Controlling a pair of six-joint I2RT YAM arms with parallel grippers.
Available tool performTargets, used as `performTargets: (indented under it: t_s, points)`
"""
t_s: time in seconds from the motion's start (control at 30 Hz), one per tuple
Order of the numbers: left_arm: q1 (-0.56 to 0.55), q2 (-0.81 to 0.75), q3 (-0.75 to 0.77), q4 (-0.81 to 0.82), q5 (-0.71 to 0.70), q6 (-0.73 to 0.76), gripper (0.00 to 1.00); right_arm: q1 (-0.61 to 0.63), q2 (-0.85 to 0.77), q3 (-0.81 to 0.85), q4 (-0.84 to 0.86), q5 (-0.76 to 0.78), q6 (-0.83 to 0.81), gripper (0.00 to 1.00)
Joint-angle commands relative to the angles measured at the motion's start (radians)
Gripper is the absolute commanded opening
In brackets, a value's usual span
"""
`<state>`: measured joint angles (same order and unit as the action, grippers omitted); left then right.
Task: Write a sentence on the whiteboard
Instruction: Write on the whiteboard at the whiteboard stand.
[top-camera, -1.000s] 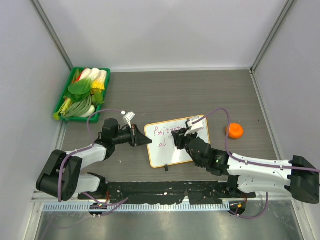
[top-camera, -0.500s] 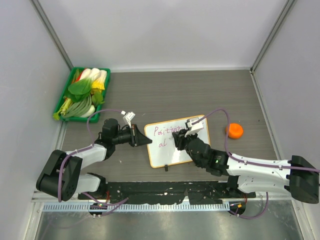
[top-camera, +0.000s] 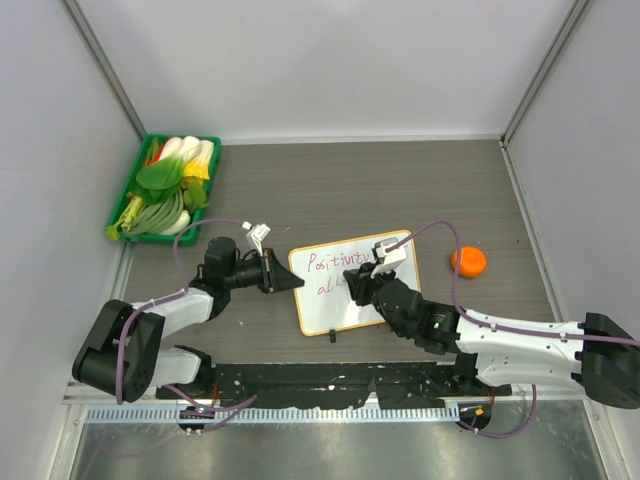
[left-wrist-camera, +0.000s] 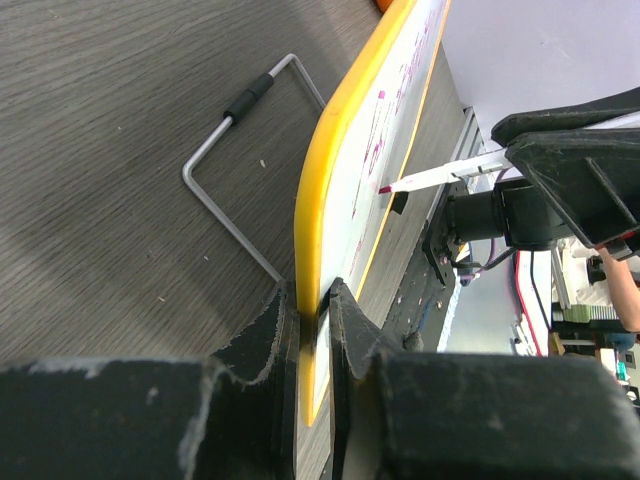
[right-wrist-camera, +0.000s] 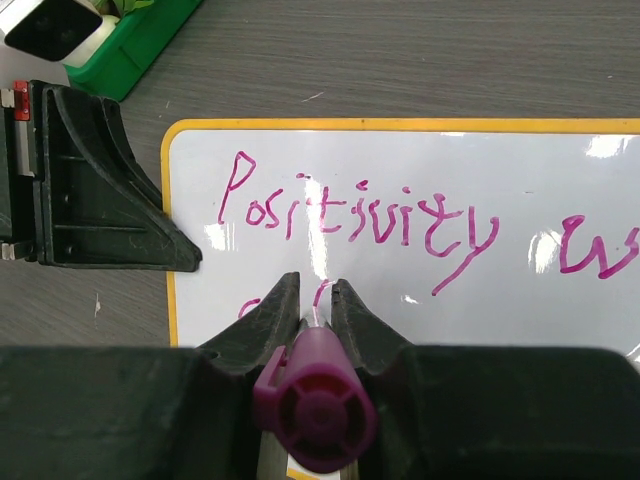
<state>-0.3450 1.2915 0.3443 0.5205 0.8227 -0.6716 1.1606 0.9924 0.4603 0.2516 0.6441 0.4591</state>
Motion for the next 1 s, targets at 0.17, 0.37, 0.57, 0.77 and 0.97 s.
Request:
performTargets:
  t_s: [0.17, 0.37, 0.57, 0.77, 0.97]
  points:
    - [0.000, 0.008, -0.002, -0.070, -0.100, 0.070, 0.00, -0.002, -0.009, -0.014, -0.034, -0.020, 0.043, 0.01]
    - [0.000, 0.012, -0.002, -0.070, -0.099, 0.072, 0.00, -0.004, -0.020, -0.018, -0.055, -0.026, 0.052, 0.01]
    - [0.000, 0.012, -0.002, -0.068, -0.099, 0.072, 0.00, -0.002, -0.034, -0.026, -0.071, -0.017, 0.056, 0.01]
    - [-0.002, 0.012, -0.001, -0.068, -0.099, 0.070, 0.00, -0.002, -0.051, -0.023, -0.068, 0.015, 0.049, 0.01]
    - [0.000, 0.011, -0.001, -0.068, -0.099, 0.072, 0.00, -0.002, -0.058, 0.005, -0.063, 0.029, 0.023, 0.01]
